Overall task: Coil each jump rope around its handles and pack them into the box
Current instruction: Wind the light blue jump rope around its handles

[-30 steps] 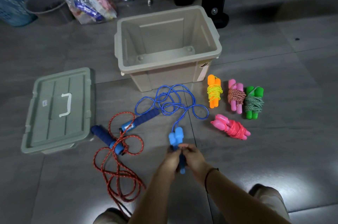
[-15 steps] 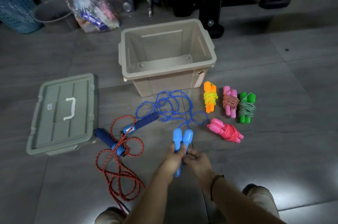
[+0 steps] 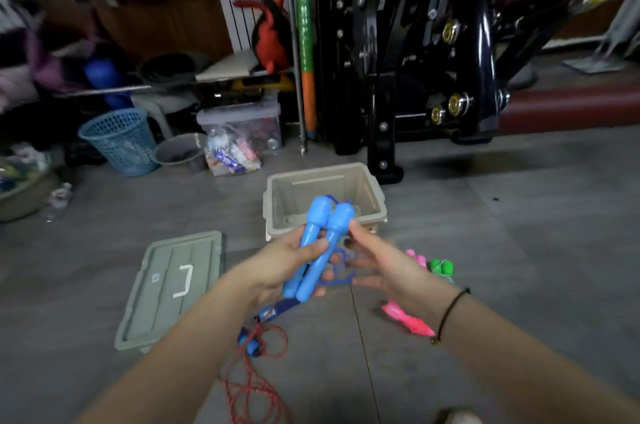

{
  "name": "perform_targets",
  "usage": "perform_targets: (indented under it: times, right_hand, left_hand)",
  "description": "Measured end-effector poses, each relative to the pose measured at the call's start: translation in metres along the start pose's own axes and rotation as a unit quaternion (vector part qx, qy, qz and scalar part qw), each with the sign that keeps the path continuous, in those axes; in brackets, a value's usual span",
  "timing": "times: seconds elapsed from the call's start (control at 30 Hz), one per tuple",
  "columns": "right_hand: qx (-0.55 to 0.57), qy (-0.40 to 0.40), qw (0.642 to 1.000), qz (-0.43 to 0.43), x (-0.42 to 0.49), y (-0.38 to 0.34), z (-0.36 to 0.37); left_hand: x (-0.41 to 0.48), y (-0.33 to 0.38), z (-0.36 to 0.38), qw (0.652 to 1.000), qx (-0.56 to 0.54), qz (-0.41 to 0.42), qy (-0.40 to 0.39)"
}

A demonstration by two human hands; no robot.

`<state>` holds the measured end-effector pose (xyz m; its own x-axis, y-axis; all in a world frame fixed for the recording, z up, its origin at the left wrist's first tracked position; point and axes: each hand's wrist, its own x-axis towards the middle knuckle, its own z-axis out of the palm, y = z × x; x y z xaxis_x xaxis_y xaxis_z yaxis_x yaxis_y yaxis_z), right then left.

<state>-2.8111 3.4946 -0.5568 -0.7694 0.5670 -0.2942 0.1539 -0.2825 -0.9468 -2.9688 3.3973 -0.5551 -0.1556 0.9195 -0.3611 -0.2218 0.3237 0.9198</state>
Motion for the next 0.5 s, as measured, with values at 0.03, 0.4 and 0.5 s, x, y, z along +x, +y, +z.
perform_targets:
  times: [0.03,0.4,0.5]
  right_hand:
    - [0.008,-0.024,0.999,-0.029,-0.010,-0.018,0.004]
    - [0.172,-0.072,0.981,-0.062,-0.047,-0.084,0.058]
    - [0.201,-0.046,0.977,-0.046,-0.044,-0.083,0.064]
  left_hand:
    - [-0.016,0.017,0.003,1.000,0.004,0.025,-0.004]
    - [-0.097,0.070,0.038,0.995,0.076,0.040,-0.041]
    - [-0.100,0.070,0.037,0.996,0.085,0.034,-0.022]
